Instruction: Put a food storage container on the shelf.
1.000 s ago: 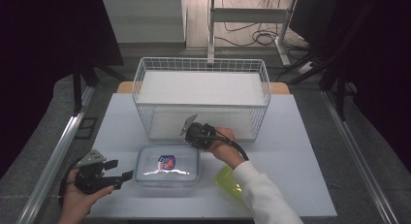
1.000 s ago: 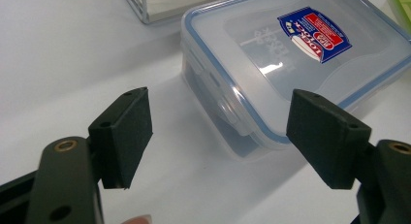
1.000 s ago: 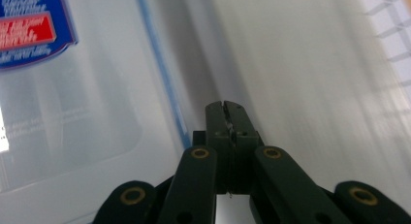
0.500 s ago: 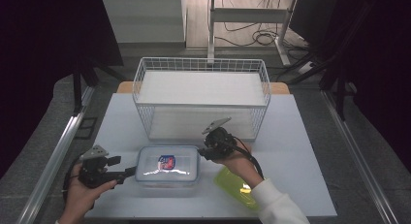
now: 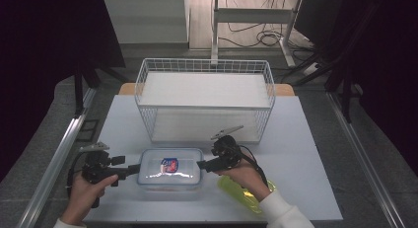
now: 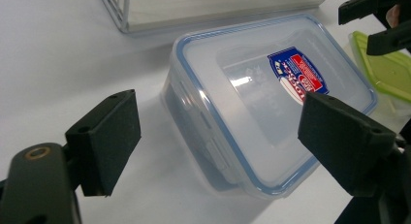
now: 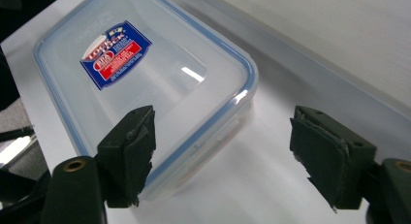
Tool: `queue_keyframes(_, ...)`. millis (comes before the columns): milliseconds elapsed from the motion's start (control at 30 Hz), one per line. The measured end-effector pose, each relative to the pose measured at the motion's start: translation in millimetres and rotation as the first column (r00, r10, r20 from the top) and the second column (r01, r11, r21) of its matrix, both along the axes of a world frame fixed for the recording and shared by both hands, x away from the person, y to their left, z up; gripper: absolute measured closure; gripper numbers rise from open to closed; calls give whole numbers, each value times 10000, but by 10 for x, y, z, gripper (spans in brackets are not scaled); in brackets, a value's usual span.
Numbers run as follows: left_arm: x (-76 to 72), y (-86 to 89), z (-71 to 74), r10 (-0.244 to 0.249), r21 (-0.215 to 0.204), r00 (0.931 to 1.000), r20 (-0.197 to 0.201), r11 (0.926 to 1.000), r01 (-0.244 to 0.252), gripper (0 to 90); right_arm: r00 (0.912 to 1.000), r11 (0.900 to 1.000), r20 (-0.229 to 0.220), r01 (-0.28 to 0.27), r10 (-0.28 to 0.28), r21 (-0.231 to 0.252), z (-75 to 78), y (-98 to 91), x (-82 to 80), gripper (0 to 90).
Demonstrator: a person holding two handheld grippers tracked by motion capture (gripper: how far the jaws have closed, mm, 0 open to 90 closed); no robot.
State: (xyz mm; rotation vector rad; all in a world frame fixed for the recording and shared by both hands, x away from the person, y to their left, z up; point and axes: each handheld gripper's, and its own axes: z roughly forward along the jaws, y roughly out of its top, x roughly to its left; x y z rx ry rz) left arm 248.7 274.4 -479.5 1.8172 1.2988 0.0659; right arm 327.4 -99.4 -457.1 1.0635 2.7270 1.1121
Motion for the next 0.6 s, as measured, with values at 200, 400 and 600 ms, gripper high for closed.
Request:
queue_keyframes(200, 117, -77, -91, -143, -58, 9988, -462, 9999, 140, 120, 10000, 10000, 19, -27, 27, 7, 21, 36, -62, 243)
queue_keyframes(400, 215, -146, -211, -439, -589, 9920, -1184, 9976, 371, 110, 9996, 10000, 289, 48, -47, -21, 13, 17, -81, 243)
queue_keyframes(600, 283, -144, -354, -691, -961, 9812, -1801, 9940, 523, 100, 9995, 10000, 318, 75, -76, 37, 10, -8, -76, 240)
